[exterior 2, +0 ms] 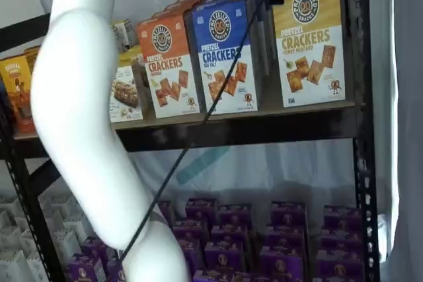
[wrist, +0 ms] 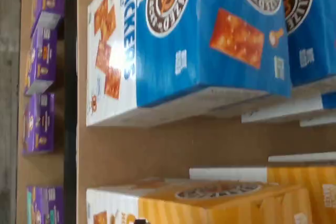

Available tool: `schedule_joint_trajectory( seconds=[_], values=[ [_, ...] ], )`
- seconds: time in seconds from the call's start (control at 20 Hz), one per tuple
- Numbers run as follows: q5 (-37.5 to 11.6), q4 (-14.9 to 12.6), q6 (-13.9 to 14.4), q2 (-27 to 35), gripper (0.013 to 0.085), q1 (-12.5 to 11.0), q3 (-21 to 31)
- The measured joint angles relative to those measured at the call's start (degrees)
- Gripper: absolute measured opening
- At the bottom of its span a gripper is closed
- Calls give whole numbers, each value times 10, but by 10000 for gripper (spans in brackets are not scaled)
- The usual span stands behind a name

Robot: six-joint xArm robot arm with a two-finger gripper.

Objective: Retrieve the yellow and white box located on the top shelf, the sixth one from the left

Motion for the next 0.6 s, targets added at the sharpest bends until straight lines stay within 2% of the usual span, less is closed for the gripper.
schedule_joint_trajectory(
  seconds=[0.3,0.5,0.6],
  values=[
    [5,-31,9,37,850,18,-42],
    [42,-79,18,75,850,36,-96],
    [61,-95,22,90,850,41,-118]
  ],
)
